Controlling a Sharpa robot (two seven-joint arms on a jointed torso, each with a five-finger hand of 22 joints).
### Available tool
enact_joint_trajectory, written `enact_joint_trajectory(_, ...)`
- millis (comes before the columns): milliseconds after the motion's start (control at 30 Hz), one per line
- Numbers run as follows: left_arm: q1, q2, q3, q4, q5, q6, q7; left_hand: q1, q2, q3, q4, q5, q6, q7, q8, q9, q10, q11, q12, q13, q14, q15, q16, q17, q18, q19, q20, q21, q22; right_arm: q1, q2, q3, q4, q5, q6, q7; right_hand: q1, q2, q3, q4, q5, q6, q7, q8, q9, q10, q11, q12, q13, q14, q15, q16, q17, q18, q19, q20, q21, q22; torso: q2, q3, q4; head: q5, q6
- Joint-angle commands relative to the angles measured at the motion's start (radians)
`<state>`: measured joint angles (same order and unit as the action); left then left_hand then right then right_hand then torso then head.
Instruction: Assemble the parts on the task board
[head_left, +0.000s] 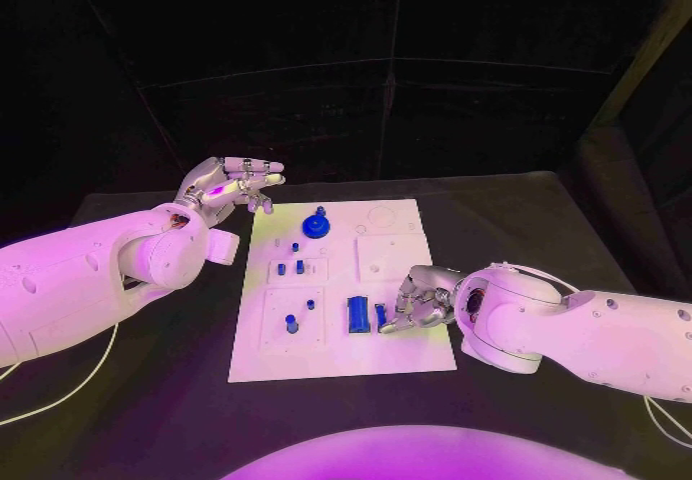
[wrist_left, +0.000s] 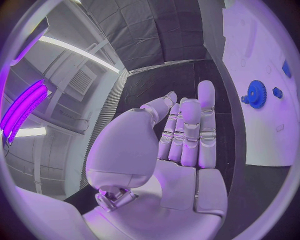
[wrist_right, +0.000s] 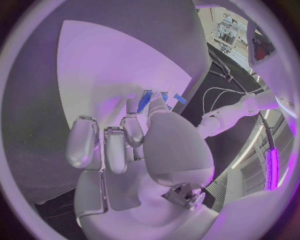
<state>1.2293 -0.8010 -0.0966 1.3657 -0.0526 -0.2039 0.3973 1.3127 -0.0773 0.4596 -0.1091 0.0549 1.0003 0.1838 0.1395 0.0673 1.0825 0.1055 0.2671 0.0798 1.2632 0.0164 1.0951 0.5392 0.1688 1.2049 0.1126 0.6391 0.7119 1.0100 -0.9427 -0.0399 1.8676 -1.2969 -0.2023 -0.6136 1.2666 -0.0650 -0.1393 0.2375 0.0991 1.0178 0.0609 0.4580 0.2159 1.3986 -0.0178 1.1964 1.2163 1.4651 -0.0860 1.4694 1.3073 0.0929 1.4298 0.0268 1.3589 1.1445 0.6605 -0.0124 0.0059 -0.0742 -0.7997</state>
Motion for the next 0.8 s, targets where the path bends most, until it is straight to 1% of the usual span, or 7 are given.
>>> enact_joint_trajectory(33, 0.001, 0.002, 0.0, 0.0, 0.002, 0.013, 0.003, -0.005, 0.006, -0.006, -0.001, -0.003, -0.007, -0.001, -0.001, -0.001, -0.005, 0.001, 0.006, -0.001, -0.008, 0.001, -0.004, -0.001, 0.013, -0.004, 0.002, -0.004, -0.001, 0.001, 0.006, 0.0, -0.01, -0.008, 0.009, 0.006, 0.006, 0.012, -0.004, -0.004, 0.008, -0.006, 0.002, 0.0, 0.002, 0.0, 0.004, -0.006, 0.001, 0.071, 0.005, -0.004, 0.085, -0.013, 0.001, 0.001, -0.001, 0.002, 0.001, -0.0001, 0.0012, 0.0, -0.001)
enact_joint_trajectory(200, 0.001, 0.003, 0.0, -0.001, 0.002, 0.014, 0.002, -0.005, 0.006, -0.006, -0.001, -0.003, -0.007, -0.001, -0.001, -0.001, -0.005, 0.001, 0.006, -0.001, -0.008, 0.001, -0.004, -0.001, 0.013, -0.004, 0.002, -0.004, -0.001, 0.001, 0.018, 0.0, -0.032, -0.011, -0.016, -0.008, -0.008, 0.041, -0.016, 0.011, 0.035, -0.003, 0.001, 0.001, 0.004, 0.002, 0.003, -0.004, 0.003, 0.072, 0.005, -0.003, 0.088, -0.014, 0.002, 0.001, 0.001, 0.005, 0.001, 0.0013, 0.0007, 0.002, 0.0)
enact_joint_trajectory(300, 0.001, 0.003, 0.0, -0.002, 0.002, 0.014, 0.001, -0.005, 0.006, -0.006, -0.001, -0.003, -0.007, -0.001, -0.001, -0.001, -0.005, 0.001, 0.006, -0.001, -0.008, 0.001, -0.004, -0.001, 0.013, -0.004, 0.002, -0.004, -0.001, 0.001, 0.025, 0.0, -0.042, -0.012, -0.019, -0.011, -0.009, 0.046, -0.018, 0.013, 0.038, -0.002, 0.0, 0.001, 0.005, 0.003, 0.003, -0.003, 0.004, 0.072, 0.005, -0.002, 0.089, -0.014, 0.002, 0.001, 0.001, 0.006, 0.002, 0.0009, -0.0001, 0.001, 0.0)
enact_joint_trajectory(467, 0.001, 0.005, 0.0, -0.002, 0.002, 0.016, 0.0, -0.003, 0.007, -0.005, -0.002, -0.003, -0.008, -0.001, -0.001, -0.001, -0.007, 0.001, 0.007, -0.002, -0.009, 0.001, -0.004, -0.002, 0.013, -0.004, 0.002, -0.005, -0.001, 0.001, 0.038, 0.0, -0.058, -0.012, -0.008, -0.011, 0.006, 0.049, -0.022, 0.004, 0.044, -0.002, 0.0, 0.002, 0.006, 0.004, 0.002, -0.003, 0.004, 0.072, 0.004, -0.002, 0.089, -0.014, 0.002, 0.001, 0.001, 0.006, 0.002, 0.0004, 0.0012, 0.0, 0.0)
enact_joint_trajectory(600, 0.001, 0.004, 0.0, -0.002, 0.002, 0.016, 0.001, -0.002, 0.007, -0.005, -0.003, -0.003, -0.008, -0.001, -0.001, -0.001, -0.007, 0.001, 0.007, -0.002, -0.01, 0.001, -0.004, -0.002, 0.013, -0.004, 0.002, -0.005, -0.002, 0.001, 0.043, 0.0, -0.059, -0.012, -0.009, -0.01, 0.016, 0.049, -0.025, -0.004, 0.046, -0.003, 0.0, 0.001, 0.007, 0.002, 0.002, -0.006, 0.002, 0.072, 0.004, -0.003, 0.087, -0.014, 0.002, 0.001, 0.001, 0.005, 0.0, 0.0002, -0.0008, 0.0, -0.001)
enact_joint_trajectory(700, 0.001, 0.004, 0.0, -0.001, 0.002, 0.017, 0.002, -0.001, 0.007, -0.005, -0.003, -0.003, -0.008, -0.001, -0.001, -0.001, -0.008, 0.001, 0.008, -0.002, -0.01, 0.001, -0.004, -0.002, 0.014, -0.005, 0.002, -0.005, -0.002, 0.001, 0.038, 0.0, -0.054, -0.001, -0.022, -0.004, 0.017, 0.048, -0.027, -0.005, 0.047, -0.004, 0.001, 0.001, 0.007, 0.002, 0.002, -0.006, 0.002, 0.072, 0.004, -0.003, 0.087, -0.013, 0.001, 0.0, 0.0, 0.003, 0.0, 0.0003, 0.0, 0.0, -0.001)
enact_joint_trajectory(800, 0.001, 0.003, 0.0, -0.002, 0.002, 0.018, 0.002, -0.001, 0.007, -0.005, -0.003, -0.003, -0.008, -0.001, -0.001, -0.001, -0.008, 0.001, 0.008, -0.002, -0.01, 0.001, -0.004, -0.002, 0.014, -0.005, 0.002, -0.005, -0.002, 0.001, 0.029, 0.0, -0.047, 0.039, -0.054, 0.03, 0.01, 0.041, -0.04, -0.003, 0.047, -0.011, 0.003, -0.003, 0.006, -0.003, 0.004, -0.015, -0.005, 0.069, 0.005, -0.01, 0.076, -0.012, -0.002, 0.001, -0.005, -0.005, -0.001, 0.0006, -0.0024, 0.002, 0.001)
